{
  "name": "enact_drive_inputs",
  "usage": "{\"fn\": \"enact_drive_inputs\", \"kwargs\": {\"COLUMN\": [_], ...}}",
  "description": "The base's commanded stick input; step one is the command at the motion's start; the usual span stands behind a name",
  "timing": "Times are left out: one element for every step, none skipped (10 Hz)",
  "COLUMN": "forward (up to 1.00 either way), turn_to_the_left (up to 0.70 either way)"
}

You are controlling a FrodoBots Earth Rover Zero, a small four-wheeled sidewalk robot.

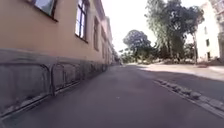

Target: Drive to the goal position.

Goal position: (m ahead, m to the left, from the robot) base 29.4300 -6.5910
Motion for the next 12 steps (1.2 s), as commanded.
{"fn": "enact_drive_inputs", "kwargs": {"forward": [0.44,0.45,0.44,0.45,0.44,0.44,0.44,0.44,0.44,0.46,0.57,0.6], "turn_to_the_left": [0.27,0.27,0.27,0.27,0.27,0.27,0.27,0.27,0.27,0.28,0.14,0.01]}}
